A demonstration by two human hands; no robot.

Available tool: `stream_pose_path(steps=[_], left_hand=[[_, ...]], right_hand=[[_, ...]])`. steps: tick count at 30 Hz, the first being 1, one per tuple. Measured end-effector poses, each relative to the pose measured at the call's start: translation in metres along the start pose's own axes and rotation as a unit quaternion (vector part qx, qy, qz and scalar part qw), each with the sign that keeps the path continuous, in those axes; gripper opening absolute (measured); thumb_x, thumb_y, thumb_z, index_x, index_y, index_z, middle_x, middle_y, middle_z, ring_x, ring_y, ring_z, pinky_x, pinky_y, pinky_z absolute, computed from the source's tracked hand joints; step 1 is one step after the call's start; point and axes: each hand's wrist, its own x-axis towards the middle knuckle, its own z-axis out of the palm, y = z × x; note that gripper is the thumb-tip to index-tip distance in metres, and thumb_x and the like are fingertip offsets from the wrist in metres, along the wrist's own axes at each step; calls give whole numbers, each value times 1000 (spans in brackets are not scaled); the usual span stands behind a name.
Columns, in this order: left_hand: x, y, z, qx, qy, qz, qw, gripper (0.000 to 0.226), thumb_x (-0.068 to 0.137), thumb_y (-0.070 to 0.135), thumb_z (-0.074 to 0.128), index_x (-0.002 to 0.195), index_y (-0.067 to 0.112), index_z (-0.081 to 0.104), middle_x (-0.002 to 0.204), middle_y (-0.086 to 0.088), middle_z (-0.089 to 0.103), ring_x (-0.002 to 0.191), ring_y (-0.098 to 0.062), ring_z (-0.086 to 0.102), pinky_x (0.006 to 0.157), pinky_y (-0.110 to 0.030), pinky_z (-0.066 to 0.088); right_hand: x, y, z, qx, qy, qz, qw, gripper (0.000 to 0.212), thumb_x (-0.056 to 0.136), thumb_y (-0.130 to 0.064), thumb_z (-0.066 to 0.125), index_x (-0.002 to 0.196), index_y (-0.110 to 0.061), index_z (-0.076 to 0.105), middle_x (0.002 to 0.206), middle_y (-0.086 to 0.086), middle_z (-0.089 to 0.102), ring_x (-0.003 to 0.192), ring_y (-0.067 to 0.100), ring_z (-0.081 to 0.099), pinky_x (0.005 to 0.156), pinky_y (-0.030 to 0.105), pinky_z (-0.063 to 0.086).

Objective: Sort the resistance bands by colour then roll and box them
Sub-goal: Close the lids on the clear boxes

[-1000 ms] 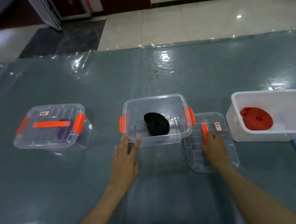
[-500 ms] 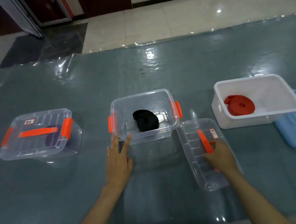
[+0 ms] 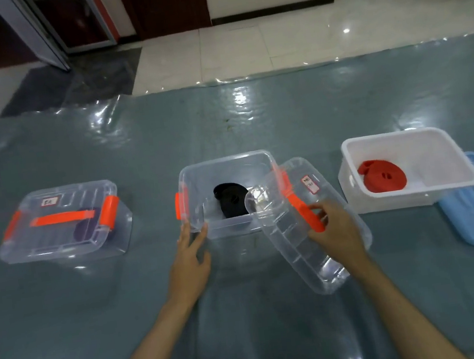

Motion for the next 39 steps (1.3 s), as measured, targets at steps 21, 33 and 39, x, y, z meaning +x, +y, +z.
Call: stream_pose_path(steps=[21, 33, 39], left_hand=[[110, -11, 6, -176, 85, -166, 967, 49, 107, 18, 54, 155, 13, 45, 149, -10, 52, 138, -28, 48, 119, -43, 37], [104, -15, 11, -318, 146, -198, 916, 60, 96, 36, 70, 152, 30, 50, 142, 13, 62, 125, 1, 60, 96, -14, 50], [106, -4, 3, -190, 151, -93, 966, 47, 108, 16, 55, 154, 29, 54, 157, 12, 53, 144, -2, 48, 117, -18, 40]], right_hand=[[112, -94, 107, -128, -64, -242, 960, 47, 83, -2, 72, 126, -19, 75, 127, 11, 66, 121, 37, 57, 103, 58, 48], [92, -46, 85, 127, 118, 91, 981, 41, 95, -38, 75, 132, -21, 70, 105, -1, 76, 93, 20, 71, 86, 37, 58], [79, -46, 92, 12, 190, 8, 982, 26, 103, -31, 63, 114, -11, 77, 62, 3, 51, 58, 17, 44, 57, 25, 34]])
